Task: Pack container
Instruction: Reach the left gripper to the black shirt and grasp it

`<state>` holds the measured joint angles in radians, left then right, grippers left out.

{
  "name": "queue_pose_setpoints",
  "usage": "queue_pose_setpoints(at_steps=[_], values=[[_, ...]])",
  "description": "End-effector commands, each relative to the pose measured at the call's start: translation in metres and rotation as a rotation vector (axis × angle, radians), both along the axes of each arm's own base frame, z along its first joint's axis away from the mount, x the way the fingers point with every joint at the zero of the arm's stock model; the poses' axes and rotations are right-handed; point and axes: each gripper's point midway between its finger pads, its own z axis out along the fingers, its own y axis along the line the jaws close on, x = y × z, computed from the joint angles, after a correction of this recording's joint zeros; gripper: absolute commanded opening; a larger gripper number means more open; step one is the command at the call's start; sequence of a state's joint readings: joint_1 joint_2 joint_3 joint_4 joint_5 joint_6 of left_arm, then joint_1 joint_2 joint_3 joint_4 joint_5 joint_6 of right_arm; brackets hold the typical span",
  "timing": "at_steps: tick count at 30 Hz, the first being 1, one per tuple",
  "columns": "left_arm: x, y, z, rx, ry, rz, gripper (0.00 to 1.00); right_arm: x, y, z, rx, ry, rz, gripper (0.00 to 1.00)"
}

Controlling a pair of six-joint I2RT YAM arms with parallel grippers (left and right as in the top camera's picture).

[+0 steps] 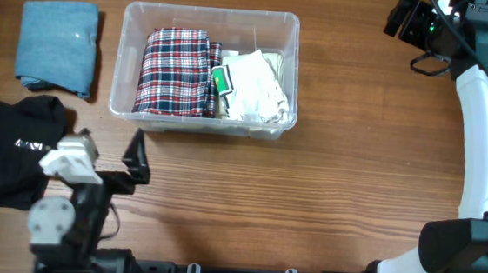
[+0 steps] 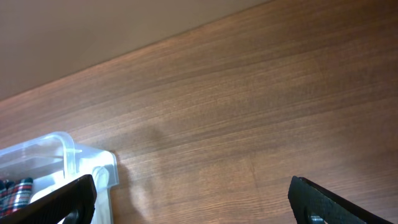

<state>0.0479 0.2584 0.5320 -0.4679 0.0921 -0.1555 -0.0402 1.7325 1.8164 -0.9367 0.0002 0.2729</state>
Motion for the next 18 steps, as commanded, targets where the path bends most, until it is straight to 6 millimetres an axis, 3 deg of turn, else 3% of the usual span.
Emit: queue_pose_setpoints(at_steps=[1, 6, 11, 13, 16, 18], values=[[-0.002, 0.014, 0.048, 0.007, 0.148, 0.077, 1.00, 0.001, 0.002, 0.004, 0.017, -0.012, -0.006, 1.00], [-0.036, 0.025, 0.063, 0.106, 0.674, 0.097, 1.00, 0.001, 0.002, 0.004, 0.017, -0.012, -0.006, 1.00], [-0.036, 0.012, 0.060, 0.041, 0.741, 0.046, 1.00, 0.001, 0.002, 0.004, 0.018, -0.012, -0.006, 1.00], [-0.043, 0.038, 0.055, 0.111, 0.786, 0.184, 1.00, 0.001, 0.002, 0.004, 0.017, -0.012, -0.006, 1.00], [-0.064, 0.103, 0.055, 0.206, 0.871, 0.610, 1.00, 0.001, 0.002, 0.004, 0.017, -0.012, -0.006, 1.00], [-0.063, 0.116, 0.053, 0.248, 0.914, 0.675, 1.00, 0.001, 0.002, 0.004, 0.017, -0.012, -0.006, 1.00]])
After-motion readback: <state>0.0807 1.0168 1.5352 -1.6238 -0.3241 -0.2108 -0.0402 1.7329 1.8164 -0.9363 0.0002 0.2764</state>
